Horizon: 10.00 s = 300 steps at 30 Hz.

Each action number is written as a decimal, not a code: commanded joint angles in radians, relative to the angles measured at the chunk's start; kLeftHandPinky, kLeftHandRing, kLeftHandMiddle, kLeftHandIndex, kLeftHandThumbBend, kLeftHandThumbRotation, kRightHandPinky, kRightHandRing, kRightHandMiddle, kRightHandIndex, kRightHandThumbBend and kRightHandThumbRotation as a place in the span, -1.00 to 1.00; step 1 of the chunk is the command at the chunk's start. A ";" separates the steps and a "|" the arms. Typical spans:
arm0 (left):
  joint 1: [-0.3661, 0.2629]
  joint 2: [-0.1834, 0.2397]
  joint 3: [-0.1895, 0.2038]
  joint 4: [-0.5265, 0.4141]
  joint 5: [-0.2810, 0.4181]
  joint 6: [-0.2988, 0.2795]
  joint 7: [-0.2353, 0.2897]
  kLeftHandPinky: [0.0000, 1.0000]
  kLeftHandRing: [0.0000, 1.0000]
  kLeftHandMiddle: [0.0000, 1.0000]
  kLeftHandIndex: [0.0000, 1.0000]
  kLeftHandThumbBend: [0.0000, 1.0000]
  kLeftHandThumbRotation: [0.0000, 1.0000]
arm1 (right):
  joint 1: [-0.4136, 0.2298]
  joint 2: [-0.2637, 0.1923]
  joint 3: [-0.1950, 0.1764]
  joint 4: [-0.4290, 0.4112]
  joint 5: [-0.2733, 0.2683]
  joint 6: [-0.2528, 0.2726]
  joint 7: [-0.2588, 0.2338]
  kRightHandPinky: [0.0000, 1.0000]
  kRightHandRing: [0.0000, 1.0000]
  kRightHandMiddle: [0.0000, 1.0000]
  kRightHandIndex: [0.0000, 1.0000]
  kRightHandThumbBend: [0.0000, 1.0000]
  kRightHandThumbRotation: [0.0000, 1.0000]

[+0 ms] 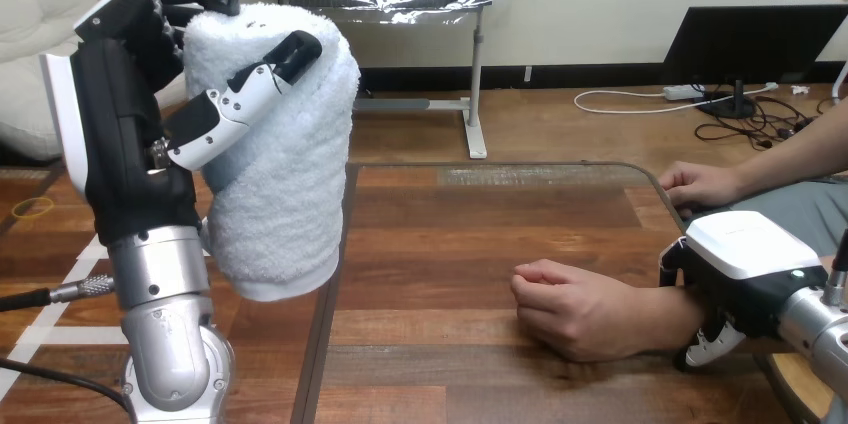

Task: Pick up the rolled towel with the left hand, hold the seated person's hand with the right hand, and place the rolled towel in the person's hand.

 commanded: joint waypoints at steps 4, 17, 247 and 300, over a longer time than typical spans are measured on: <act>-0.061 -0.003 0.000 -0.004 0.002 -0.030 0.003 -0.54 -0.41 -0.27 -0.20 0.14 -1.00 | 0.004 0.058 0.042 0.046 0.014 -0.001 0.019 -0.74 -0.61 -0.40 -0.12 0.70 -0.88; -0.065 -0.002 0.000 0.010 0.002 -0.036 0.003 -0.54 -0.41 -0.27 -0.20 0.15 -1.00 | 0.005 0.062 0.036 0.041 0.029 0.000 0.022 -0.77 -0.63 -0.43 -0.26 0.69 -0.90; -0.202 -0.138 -0.106 0.465 -0.312 -0.194 -0.293 0.92 0.74 0.68 0.53 0.26 0.82 | 0.049 -0.016 -0.275 -0.655 0.546 0.319 0.672 0.91 0.94 0.95 0.95 1.00 0.51; 0.187 -0.034 -0.191 0.033 -0.430 -0.157 -0.451 0.45 0.59 0.58 0.50 0.36 0.69 | 0.380 0.332 -0.464 -0.882 0.746 -0.020 0.168 0.89 0.96 0.95 0.96 0.91 1.00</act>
